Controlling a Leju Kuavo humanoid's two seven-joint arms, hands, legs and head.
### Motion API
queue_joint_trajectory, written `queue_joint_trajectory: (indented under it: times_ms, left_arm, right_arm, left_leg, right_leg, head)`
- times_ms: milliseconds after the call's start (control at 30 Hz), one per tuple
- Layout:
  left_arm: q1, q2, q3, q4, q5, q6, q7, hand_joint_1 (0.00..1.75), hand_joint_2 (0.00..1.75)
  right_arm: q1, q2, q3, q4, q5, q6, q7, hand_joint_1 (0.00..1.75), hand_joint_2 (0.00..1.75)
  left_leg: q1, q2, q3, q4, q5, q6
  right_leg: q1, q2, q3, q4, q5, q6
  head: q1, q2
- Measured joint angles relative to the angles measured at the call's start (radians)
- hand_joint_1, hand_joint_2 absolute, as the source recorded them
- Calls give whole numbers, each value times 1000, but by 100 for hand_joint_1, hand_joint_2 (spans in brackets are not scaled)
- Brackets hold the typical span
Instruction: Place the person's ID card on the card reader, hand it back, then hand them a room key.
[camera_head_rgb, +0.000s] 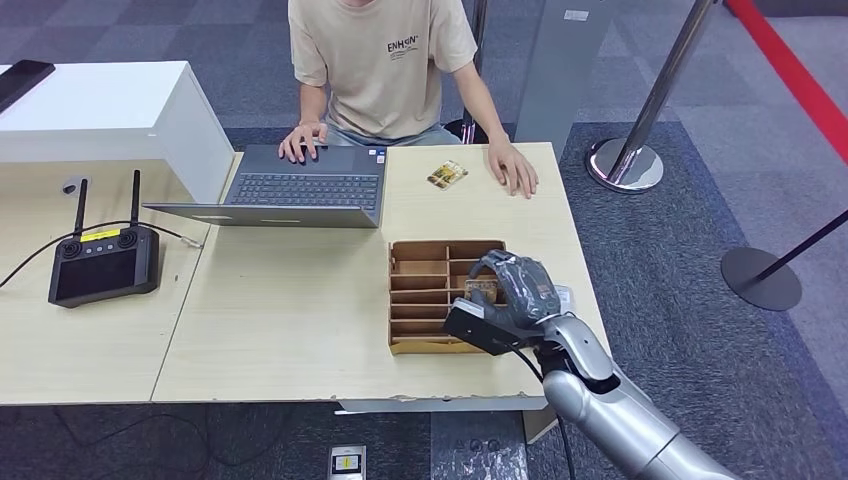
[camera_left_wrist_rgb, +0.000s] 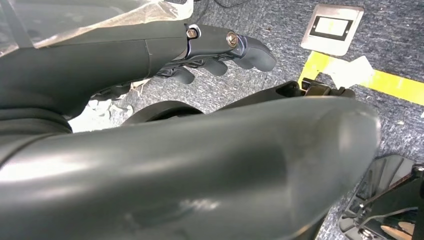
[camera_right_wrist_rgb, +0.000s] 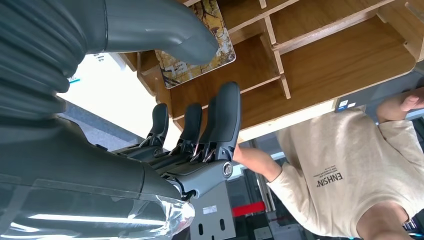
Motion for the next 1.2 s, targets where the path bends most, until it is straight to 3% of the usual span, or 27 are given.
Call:
queue_joint_trajectory:
  times_ms: [900, 967, 1100, 1200]
  left_arm:
    - [-8, 0, 0, 0, -12, -19, 1, 0, 0]
    - [-9, 0, 0, 0, -12, -19, 0, 0, 0]
    - [-9, 1, 0, 0, -12, -22, -6, 0, 0]
    - [-9, 2, 0, 0, -12, -22, -9, 0, 0]
  right_arm:
    - [-80, 44, 40, 159, -36, 50, -48, 121, 175]
    - [-82, 46, 42, 167, -39, 50, -49, 131, 175]
    - [-86, 50, 45, 181, -48, 51, -56, 175, 175]
    - [-88, 51, 47, 188, -63, 42, -66, 175, 175]
  left_leg:
    - [0, 0, 0, 0, 0, 0]
    - [0, 0, 0, 0, 0, 0]
    - [0, 0, 1, 0, 0, 0]
    - [0, 0, 2, 0, 0, 0]
  right_leg:
    - [0, 0, 0, 0, 0, 0]
    - [0, 0, 0, 0, 0, 0]
    - [0, 0, 1, 0, 0, 0]
    - [0, 0, 2, 0, 0, 0]
  head:
    - [0, 0]
    - [0, 0]
    - [0, 0]
    - [0, 0]
